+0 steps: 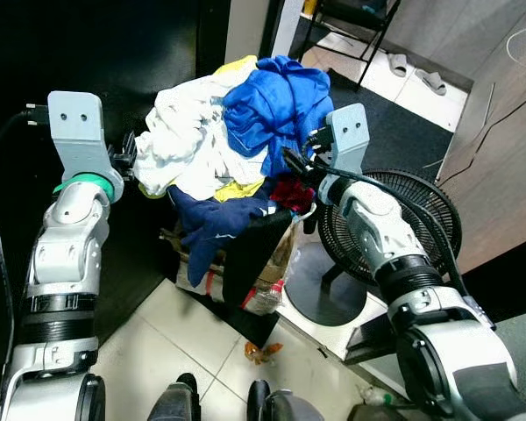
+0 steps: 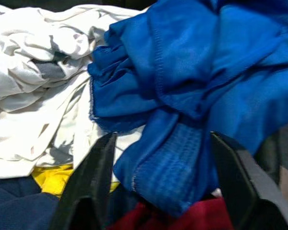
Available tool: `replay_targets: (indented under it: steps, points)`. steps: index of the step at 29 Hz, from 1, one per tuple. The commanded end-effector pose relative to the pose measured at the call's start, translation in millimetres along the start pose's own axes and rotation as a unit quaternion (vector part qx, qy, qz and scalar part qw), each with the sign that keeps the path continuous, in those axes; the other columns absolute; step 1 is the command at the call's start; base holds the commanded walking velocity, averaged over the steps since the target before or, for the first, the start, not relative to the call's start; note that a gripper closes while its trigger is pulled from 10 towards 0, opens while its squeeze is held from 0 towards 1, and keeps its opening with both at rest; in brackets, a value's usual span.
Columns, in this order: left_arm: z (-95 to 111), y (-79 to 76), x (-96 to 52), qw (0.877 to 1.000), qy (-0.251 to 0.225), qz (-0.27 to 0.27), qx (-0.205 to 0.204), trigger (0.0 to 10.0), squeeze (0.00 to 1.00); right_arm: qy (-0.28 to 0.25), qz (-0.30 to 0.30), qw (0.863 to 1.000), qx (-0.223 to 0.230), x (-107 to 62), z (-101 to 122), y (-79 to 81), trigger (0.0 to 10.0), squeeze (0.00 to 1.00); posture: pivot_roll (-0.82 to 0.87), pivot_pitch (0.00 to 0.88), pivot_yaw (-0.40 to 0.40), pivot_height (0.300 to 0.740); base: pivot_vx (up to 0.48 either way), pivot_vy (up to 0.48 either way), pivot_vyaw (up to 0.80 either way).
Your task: Clothes washing
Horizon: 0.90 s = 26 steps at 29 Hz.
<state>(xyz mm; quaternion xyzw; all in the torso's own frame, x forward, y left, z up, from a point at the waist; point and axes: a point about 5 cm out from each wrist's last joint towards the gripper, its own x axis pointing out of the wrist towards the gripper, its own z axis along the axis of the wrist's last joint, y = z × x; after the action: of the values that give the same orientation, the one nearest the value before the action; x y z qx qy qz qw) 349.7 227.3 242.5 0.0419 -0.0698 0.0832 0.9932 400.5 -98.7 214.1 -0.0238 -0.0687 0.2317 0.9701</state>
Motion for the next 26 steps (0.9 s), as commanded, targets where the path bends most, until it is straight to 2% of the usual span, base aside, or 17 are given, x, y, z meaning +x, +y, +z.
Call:
replay_targets:
  steps: [1,8,11,15,16,17,18,21,22,25,26]
  points:
    - [-3,2.0,-2.4,1.0,0.006,0.005,0.002,10.0,0.0,0.0,-0.007,1.0,0.009,-2.0,-2,-4.6,10.0,1.0,0.13,0.192,-0.142,0.74,0.0,0.0,0.0]
    - [1,16.1,-10.5,0.999,0.0,0.033,0.007,10.0,0.0,-0.001,0.019,1.0,0.016,5.8,0,8.3,10.0,1.0,0.17,0.204,-0.188,0.74,0.0,0.0,0.0]
    - [1,17.7,-11.7,0.999,0.0,0.036,0.007,10.0,0.0,0.001,0.02,1.0,0.016,6.6,-1,9.4,10.0,1.0,0.17,0.204,-0.188,0.74,0.0,0.0,0.0]
    - [0,23.4,-16.8,0.999,0.001,0.05,0.007,10.0,0.0,0.016,0.034,0.999,0.001,8.0,-7,16.6,10.0,1.0,0.19,0.208,-0.214,0.74,0.0,0.0,0.0]
    - [0,25.0,-18.1,0.999,0.001,0.054,0.007,10.0,0.0,0.021,0.04,0.999,-0.012,8.2,-9,19.6,10.0,0.33,0.19,0.207,-0.217,0.74,0.0,0.0,0.0]
    - [0,25.0,-18.1,0.999,0.001,0.054,0.007,10.0,0.0,0.021,0.04,0.999,-0.012,8.2,-9,19.6,10.0,0.33,0.19,0.207,-0.217,0.74,0.0,0.0,0.0]
    - [0,26.0,-19.1,0.998,0.002,0.056,0.007,10.0,0.0,0.023,0.045,0.999,-0.021,8.5,-10,22.0,10.0,0.0,0.18,0.203,-0.217,0.74,0.0,0.0,0.0]
    - [0,26.4,-19.4,0.998,0.003,0.058,0.007,10.0,0.0,0.022,0.048,0.998,-0.023,8.4,-10,23.3,9.4,0.0,0.18,0.193,-0.206,0.74,0.0,0.0,0.0]
    - [0,25.0,-18.3,0.998,0.003,0.055,0.007,10.0,0.0,0.023,0.042,0.999,-0.02,7.0,-12,20.6,7.5,0.0,0.17,0.191,-0.199,0.74,0.0,0.0,0.0]
    - [0,23.9,-17.4,0.999,0.003,0.052,0.007,10.0,0.0,0.024,0.037,0.999,-0.018,5.9,-13,18.6,7.5,0.0,0.17,0.19,-0.197,0.74,0.0,0.0,0.0]
    - [1,22.0,-15.8,0.999,0.003,0.049,0.007,10.0,0.0,0.028,0.029,0.999,-0.014,4.1,-16,15.6,10.0,0.0,0.17,0.189,-0.192,0.74,0.0,0.0,0.0]
